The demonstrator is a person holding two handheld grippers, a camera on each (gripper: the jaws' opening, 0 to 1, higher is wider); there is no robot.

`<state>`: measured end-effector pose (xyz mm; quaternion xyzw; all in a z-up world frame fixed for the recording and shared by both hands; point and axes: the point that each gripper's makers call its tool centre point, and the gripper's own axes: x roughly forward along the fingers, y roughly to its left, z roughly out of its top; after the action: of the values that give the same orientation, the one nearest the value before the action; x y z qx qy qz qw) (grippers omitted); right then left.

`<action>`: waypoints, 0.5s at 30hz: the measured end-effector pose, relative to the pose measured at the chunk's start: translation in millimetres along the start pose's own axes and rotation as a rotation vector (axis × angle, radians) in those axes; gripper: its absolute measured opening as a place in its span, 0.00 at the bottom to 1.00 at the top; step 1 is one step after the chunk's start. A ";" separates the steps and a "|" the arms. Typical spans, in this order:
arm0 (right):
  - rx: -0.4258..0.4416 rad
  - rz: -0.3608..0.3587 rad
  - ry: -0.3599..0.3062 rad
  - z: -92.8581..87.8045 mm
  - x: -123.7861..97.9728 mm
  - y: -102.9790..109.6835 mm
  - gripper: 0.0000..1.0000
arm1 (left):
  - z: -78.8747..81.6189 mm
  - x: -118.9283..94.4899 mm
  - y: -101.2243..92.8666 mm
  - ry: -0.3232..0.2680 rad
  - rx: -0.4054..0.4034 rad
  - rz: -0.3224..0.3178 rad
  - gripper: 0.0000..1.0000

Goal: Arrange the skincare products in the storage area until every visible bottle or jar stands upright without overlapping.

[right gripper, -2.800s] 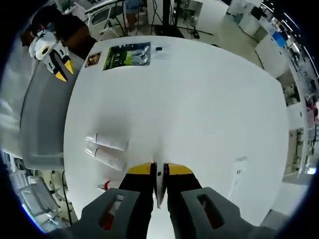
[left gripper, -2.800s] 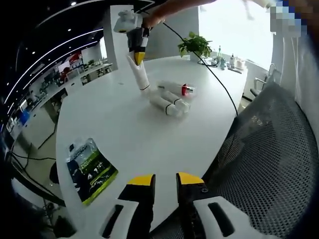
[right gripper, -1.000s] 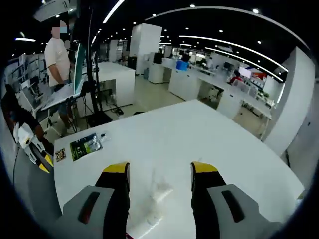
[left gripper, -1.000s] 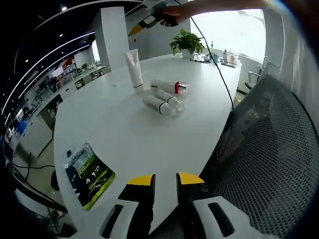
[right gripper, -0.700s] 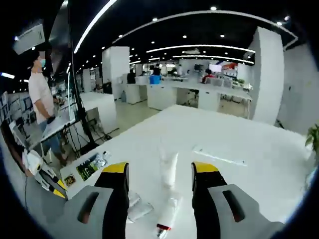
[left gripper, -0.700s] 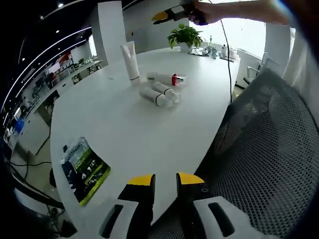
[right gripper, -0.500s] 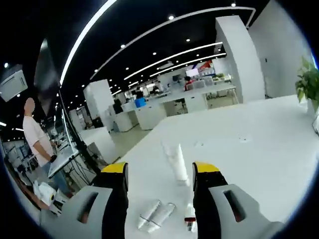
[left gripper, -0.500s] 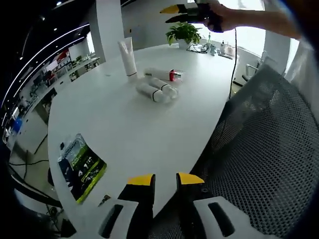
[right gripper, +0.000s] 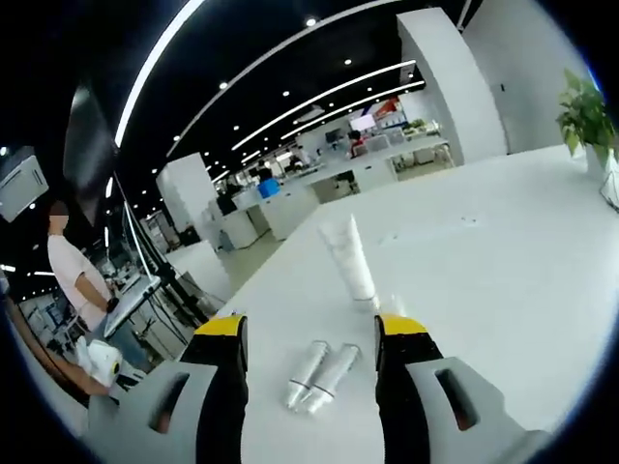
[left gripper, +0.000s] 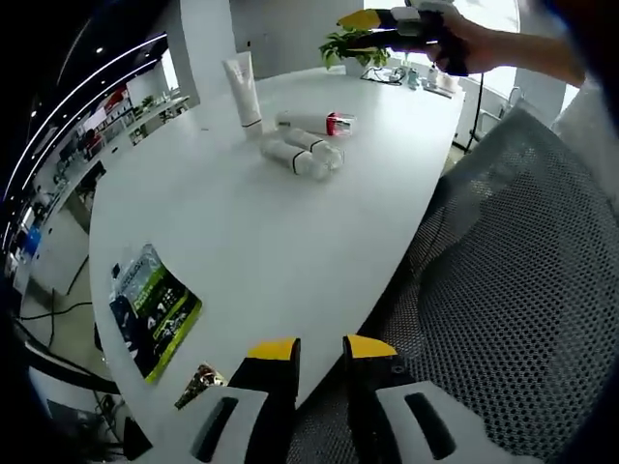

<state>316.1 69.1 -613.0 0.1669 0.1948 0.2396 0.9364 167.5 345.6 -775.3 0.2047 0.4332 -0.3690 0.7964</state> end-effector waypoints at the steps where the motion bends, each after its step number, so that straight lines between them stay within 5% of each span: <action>1: -0.001 0.001 0.001 -2.7 -1.1 -1.3 0.51 | -1.4 0.5 0.0 0.009 0.000 0.001 0.19; 15: -0.020 -0.041 -0.018 -26.3 -3.9 -35.6 0.57 | -5.0 1.9 0.4 0.029 -0.022 0.006 0.18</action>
<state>314.9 43.3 -649.2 0.1557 0.1875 0.2208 0.9444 165.7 348.3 -779.6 0.2027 0.4481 -0.3589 0.7933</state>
